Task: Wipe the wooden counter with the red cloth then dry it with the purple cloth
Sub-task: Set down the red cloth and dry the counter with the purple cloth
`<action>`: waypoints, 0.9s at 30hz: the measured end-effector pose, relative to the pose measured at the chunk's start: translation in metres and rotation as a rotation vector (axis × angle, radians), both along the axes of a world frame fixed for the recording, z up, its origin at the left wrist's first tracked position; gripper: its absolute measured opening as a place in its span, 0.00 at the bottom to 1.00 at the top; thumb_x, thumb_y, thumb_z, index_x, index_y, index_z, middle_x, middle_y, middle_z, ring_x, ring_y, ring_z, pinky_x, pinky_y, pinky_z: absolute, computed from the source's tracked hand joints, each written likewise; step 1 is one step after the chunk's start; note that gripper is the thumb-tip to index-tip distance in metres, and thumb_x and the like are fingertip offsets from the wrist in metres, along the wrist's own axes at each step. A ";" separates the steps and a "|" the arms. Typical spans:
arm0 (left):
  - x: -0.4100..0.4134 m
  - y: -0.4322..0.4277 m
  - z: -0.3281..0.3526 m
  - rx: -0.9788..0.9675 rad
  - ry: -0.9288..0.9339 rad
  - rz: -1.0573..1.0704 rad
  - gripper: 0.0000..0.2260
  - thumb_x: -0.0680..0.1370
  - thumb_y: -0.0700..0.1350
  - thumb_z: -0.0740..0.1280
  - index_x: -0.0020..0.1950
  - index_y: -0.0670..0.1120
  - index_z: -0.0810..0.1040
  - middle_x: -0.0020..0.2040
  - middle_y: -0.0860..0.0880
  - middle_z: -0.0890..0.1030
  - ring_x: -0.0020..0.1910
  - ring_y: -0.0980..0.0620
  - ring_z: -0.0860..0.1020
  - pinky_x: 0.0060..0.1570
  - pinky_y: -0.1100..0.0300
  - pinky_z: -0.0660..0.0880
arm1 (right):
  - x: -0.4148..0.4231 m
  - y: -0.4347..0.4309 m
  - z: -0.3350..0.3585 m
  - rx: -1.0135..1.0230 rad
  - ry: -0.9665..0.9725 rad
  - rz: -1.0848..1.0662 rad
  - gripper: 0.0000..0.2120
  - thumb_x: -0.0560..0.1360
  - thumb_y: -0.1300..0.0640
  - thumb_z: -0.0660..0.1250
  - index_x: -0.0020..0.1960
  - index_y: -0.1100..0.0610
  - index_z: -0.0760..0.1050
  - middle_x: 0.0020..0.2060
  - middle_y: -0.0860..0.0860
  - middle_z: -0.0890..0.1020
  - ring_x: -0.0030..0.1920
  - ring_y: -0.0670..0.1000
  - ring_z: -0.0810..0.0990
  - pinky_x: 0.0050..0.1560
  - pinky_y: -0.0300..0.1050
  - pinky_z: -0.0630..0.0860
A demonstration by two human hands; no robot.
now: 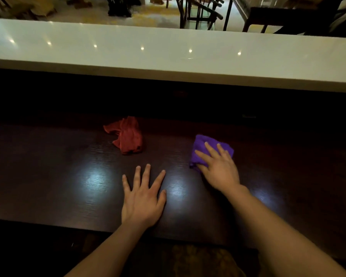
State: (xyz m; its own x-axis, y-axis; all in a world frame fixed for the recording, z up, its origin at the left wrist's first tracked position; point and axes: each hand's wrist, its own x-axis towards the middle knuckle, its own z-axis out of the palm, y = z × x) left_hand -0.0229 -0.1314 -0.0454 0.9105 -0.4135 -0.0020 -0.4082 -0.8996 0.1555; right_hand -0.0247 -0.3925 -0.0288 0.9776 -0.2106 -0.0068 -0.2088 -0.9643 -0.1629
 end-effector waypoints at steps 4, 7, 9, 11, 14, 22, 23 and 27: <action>0.000 0.000 0.001 0.025 0.005 -0.005 0.26 0.78 0.62 0.46 0.78 0.62 0.51 0.80 0.46 0.52 0.79 0.43 0.45 0.72 0.34 0.40 | 0.032 0.033 0.003 0.079 -0.033 -0.160 0.23 0.75 0.42 0.61 0.70 0.38 0.66 0.76 0.45 0.59 0.77 0.58 0.50 0.75 0.59 0.47; -0.001 0.001 0.003 0.029 0.008 -0.011 0.27 0.78 0.62 0.46 0.78 0.62 0.51 0.80 0.45 0.53 0.79 0.42 0.46 0.72 0.33 0.42 | -0.010 0.078 -0.004 0.092 -0.074 0.073 0.24 0.73 0.42 0.61 0.69 0.38 0.67 0.75 0.44 0.63 0.76 0.58 0.53 0.75 0.59 0.48; -0.001 0.001 0.003 0.019 -0.001 -0.030 0.27 0.78 0.61 0.50 0.78 0.60 0.56 0.79 0.43 0.58 0.78 0.40 0.51 0.71 0.30 0.47 | -0.055 0.093 -0.011 0.088 -0.101 0.220 0.24 0.74 0.42 0.59 0.70 0.39 0.65 0.75 0.44 0.63 0.76 0.58 0.55 0.75 0.58 0.51; -0.002 0.000 0.001 0.005 -0.025 -0.033 0.27 0.77 0.60 0.53 0.77 0.59 0.59 0.78 0.42 0.61 0.77 0.39 0.55 0.71 0.30 0.50 | -0.062 0.078 -0.012 0.043 -0.086 0.313 0.25 0.74 0.42 0.59 0.70 0.40 0.65 0.74 0.44 0.65 0.75 0.58 0.59 0.74 0.58 0.57; 0.000 0.000 0.000 -0.006 -0.025 -0.020 0.27 0.76 0.60 0.55 0.76 0.60 0.61 0.78 0.43 0.61 0.77 0.40 0.55 0.71 0.31 0.49 | -0.009 0.031 -0.006 -0.030 -0.047 0.200 0.25 0.75 0.43 0.60 0.72 0.42 0.65 0.75 0.48 0.63 0.75 0.59 0.58 0.74 0.57 0.56; -0.001 -0.001 0.004 -0.018 -0.021 -0.012 0.27 0.76 0.60 0.56 0.75 0.60 0.63 0.77 0.44 0.63 0.77 0.39 0.57 0.71 0.31 0.51 | 0.100 0.036 0.003 0.096 -0.026 -0.178 0.22 0.76 0.37 0.58 0.69 0.35 0.65 0.77 0.47 0.58 0.76 0.63 0.50 0.74 0.64 0.47; -0.001 -0.001 0.004 -0.023 -0.024 -0.013 0.26 0.76 0.60 0.56 0.75 0.60 0.63 0.77 0.44 0.63 0.77 0.39 0.57 0.71 0.30 0.52 | 0.103 0.053 0.003 0.110 -0.030 -0.117 0.22 0.75 0.37 0.58 0.68 0.35 0.66 0.76 0.46 0.59 0.76 0.62 0.50 0.74 0.63 0.47; -0.001 0.001 0.003 -0.064 -0.024 -0.014 0.23 0.75 0.58 0.58 0.69 0.55 0.72 0.75 0.43 0.67 0.76 0.39 0.60 0.70 0.30 0.53 | 0.075 0.112 -0.009 0.114 -0.048 0.302 0.22 0.72 0.38 0.60 0.66 0.37 0.69 0.74 0.42 0.65 0.76 0.58 0.55 0.74 0.60 0.48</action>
